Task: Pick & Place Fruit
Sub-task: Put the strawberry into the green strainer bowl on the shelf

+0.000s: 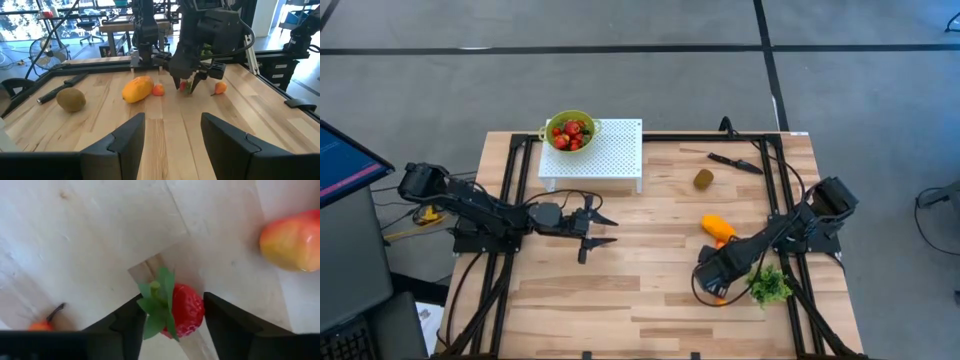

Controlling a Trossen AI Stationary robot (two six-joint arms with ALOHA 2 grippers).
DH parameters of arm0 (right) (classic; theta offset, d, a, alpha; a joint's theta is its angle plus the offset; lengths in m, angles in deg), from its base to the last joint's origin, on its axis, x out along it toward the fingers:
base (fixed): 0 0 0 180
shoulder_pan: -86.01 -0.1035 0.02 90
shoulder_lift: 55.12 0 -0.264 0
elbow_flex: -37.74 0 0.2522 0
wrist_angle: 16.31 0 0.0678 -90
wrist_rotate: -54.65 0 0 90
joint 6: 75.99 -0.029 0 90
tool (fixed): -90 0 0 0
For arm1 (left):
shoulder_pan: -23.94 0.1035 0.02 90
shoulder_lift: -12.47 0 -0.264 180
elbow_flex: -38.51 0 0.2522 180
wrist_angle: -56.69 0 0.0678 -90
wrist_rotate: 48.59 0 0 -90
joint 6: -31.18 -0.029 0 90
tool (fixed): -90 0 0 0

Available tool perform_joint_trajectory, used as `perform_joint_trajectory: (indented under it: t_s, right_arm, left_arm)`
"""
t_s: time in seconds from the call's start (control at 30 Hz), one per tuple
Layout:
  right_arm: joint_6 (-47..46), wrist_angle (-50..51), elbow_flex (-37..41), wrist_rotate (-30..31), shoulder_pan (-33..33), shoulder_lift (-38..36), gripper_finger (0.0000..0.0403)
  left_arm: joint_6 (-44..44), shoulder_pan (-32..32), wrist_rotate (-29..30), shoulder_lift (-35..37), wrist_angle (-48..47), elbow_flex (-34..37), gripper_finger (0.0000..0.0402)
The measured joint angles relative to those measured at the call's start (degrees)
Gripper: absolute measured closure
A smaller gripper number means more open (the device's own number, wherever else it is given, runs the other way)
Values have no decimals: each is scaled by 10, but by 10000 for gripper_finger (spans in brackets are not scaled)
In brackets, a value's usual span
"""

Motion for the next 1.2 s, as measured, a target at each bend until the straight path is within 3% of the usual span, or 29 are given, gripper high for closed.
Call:
perform_joint_trajectory:
  t_s: [0.2, 0.37, 0.53, 0.83, 1.0, 1.2]
  right_arm:
    - [15, -11, 1, 1, 0, 0, 275]
    - [15, -12, 1, 1, 0, 0, 273]
    - [15, -14, 1, 1, 0, 1, 246]
    - [19, -24, 2, 3, 0, 1, 274]
    - [67, -109, -9, 13, 7, 2, 267]
    - [205, -278, -41, 9, 35, 6, 270]
  left_arm:
    - [0, 0, 0, 0, 0, 0, 215]
    - [0, 0, 0, 0, 0, 0, 215]
    - [0, 0, 0, 0, 1, 0, 215]
    - [0, 0, 0, 0, 4, 0, 215]
    - [0, 0, 1, 0, 4, 0, 215]
    - [0, 0, 16, 0, 4, 0, 215]
